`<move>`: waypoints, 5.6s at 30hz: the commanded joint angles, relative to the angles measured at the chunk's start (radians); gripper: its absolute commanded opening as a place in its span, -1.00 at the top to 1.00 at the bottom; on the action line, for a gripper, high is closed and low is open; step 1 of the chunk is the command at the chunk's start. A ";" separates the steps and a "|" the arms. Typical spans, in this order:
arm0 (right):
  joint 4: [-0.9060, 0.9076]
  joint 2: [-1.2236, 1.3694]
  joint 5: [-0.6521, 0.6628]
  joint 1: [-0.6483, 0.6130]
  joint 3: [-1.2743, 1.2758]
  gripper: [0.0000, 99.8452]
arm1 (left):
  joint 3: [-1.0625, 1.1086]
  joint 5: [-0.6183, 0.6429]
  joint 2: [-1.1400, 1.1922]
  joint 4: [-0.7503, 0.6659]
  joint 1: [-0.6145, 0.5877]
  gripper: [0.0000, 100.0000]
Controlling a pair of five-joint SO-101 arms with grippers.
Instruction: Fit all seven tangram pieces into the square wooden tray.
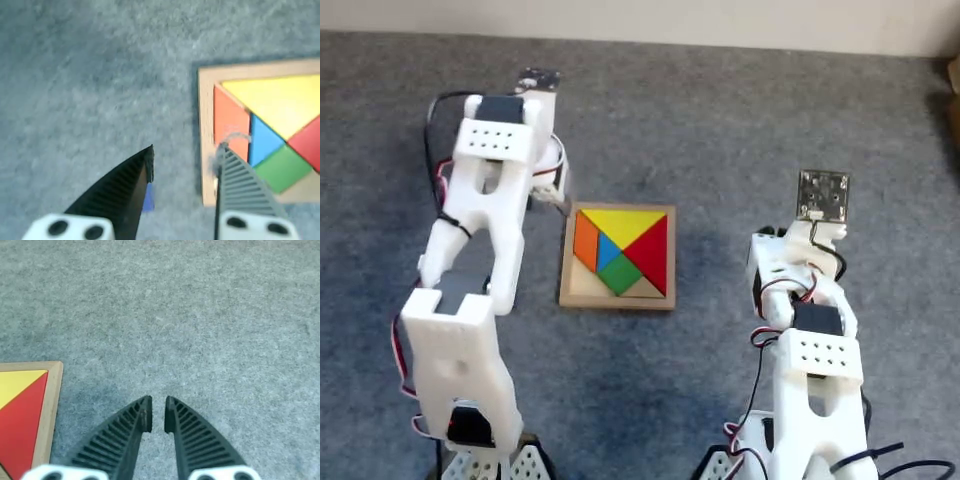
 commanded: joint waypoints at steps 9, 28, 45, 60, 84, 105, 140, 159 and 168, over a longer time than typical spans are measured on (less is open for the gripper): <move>-0.025 -0.030 -0.003 -0.013 -0.002 0.89 | 0.160 -0.149 -0.117 0.052 -0.177 0.59; -0.025 -0.030 -0.003 -0.013 -0.002 0.89 | 1.006 -0.476 -0.478 -0.520 -0.239 0.59; -0.025 -0.028 -0.003 -0.013 -0.002 0.89 | 0.981 -0.686 -0.363 -0.516 -0.242 0.59; -0.025 -0.028 -0.003 -0.013 -0.002 0.89 | 0.974 -0.684 -0.369 -0.514 -0.234 0.85; -0.025 -0.028 -0.003 -0.013 -0.002 0.89 | 0.812 -0.516 -0.667 -0.210 0.271 0.99; -0.025 -0.028 -0.003 -0.013 -0.002 0.89 | 0.328 -0.516 -0.079 -0.109 0.390 0.68; 0.027 -0.028 -0.003 -0.127 -0.012 0.89 | 0.515 -0.391 -0.615 -0.138 -0.028 0.69; 0.124 -0.025 0.218 -0.731 -0.211 0.89 | 1.265 -0.074 -0.799 -0.835 -0.259 0.69; -0.110 0.303 0.215 -0.757 -0.156 0.90 | 1.273 -0.080 -0.800 -0.830 -0.254 0.86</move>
